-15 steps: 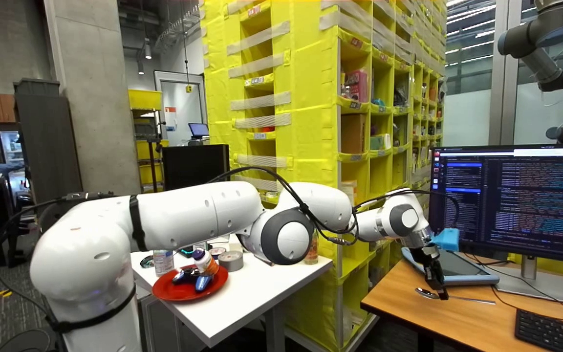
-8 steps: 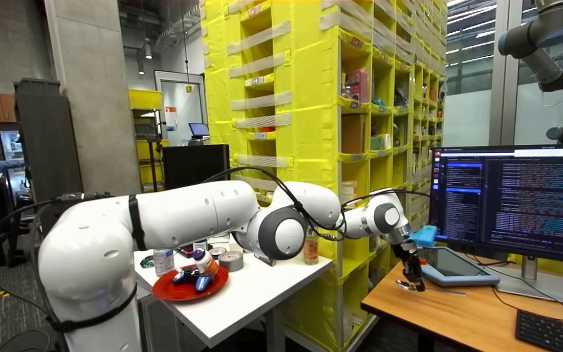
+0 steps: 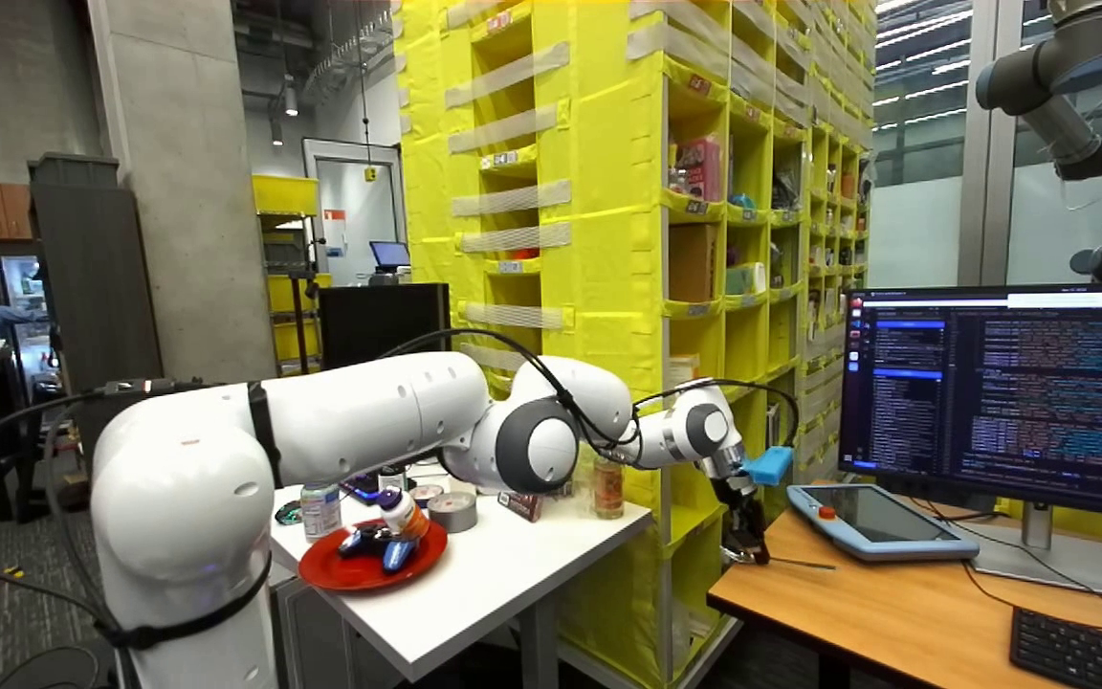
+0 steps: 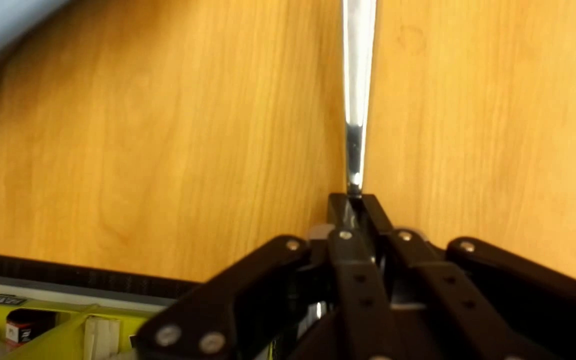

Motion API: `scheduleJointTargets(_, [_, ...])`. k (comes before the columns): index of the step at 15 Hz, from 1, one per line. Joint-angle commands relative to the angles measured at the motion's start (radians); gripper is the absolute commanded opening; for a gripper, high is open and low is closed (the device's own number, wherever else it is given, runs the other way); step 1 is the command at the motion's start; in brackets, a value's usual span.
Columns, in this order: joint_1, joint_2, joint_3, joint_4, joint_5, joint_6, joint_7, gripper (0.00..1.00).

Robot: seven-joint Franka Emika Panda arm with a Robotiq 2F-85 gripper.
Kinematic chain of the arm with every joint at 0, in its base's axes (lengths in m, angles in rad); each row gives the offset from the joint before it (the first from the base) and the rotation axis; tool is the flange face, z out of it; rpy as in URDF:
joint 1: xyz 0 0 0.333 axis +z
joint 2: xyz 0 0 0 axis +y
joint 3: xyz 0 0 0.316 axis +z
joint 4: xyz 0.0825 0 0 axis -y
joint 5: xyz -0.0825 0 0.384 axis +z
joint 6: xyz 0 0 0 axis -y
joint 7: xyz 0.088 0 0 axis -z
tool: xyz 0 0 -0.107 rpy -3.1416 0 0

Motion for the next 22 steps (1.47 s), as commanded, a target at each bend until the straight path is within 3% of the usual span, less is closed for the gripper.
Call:
scheduleJointTargets(1, [0.050,0.000,-0.022,-0.023,-0.038,-0.011,0.089,0.02])
scheduleJointTargets(11, [0.100,0.000,-0.028,-0.042,-0.067,0.015,0.305,0.02])
scheduleJointTargets(22, [0.071,0.000,-0.012,-0.054,-0.052,0.132,0.548,0.02])
